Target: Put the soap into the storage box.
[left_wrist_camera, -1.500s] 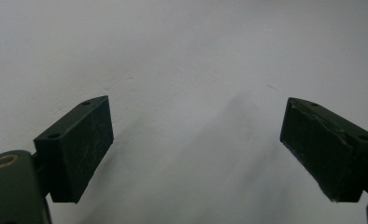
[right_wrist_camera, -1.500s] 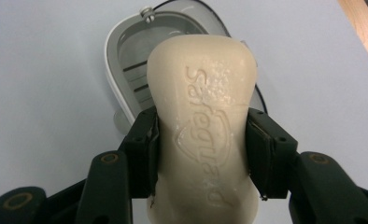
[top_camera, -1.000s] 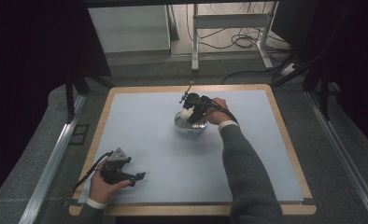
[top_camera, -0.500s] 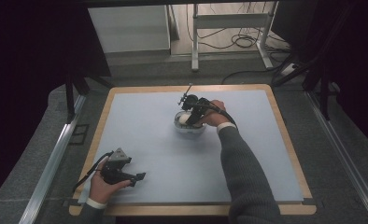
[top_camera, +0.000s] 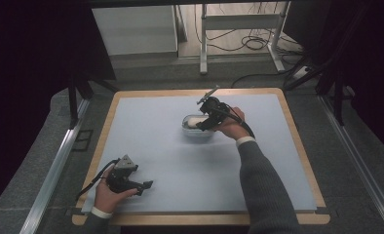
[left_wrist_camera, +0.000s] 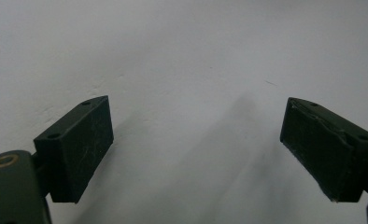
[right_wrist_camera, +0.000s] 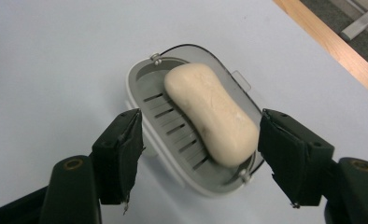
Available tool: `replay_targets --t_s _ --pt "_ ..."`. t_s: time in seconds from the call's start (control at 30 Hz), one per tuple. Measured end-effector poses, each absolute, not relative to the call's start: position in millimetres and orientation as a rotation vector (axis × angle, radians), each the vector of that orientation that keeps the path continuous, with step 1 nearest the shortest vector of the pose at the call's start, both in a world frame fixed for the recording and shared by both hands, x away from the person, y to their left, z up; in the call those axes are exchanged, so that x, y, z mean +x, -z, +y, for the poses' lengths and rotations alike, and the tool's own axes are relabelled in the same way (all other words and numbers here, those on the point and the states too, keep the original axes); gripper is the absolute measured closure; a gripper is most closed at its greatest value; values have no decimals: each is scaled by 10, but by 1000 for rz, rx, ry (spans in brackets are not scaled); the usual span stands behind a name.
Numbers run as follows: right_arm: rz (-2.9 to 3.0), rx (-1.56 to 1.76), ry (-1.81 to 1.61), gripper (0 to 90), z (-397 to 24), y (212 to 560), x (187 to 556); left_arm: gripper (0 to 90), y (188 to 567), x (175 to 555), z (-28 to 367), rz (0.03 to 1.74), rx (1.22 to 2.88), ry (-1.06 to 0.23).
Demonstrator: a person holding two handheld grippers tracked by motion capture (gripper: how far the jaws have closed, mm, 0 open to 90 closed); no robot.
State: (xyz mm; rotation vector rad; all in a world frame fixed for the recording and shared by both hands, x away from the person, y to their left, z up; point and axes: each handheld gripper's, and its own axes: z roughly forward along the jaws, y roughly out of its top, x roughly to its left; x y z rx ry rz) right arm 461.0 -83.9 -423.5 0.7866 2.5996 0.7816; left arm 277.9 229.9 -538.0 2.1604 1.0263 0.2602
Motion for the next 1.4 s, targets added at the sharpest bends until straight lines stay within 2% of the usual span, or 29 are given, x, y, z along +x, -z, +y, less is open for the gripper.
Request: replay_targets --t_s 0.43,0.8,1.1,1.4 --pt "2475 893 -904 261 -1457 4379 3984 101 5354 2782 2361 1057 2142 -298" --pt "2376 1038 -974 246 -2036 4789 3515 100 5349 2788 2410 1075 2135 -317" --pt "2333 1130 -944 244 -2319 4934 3434 101 5342 2792 2455 1087 2123 -331" --pt "2298 1140 -927 219 -2358 4890 3411 101 5337 2790 2457 1082 2118 -325"
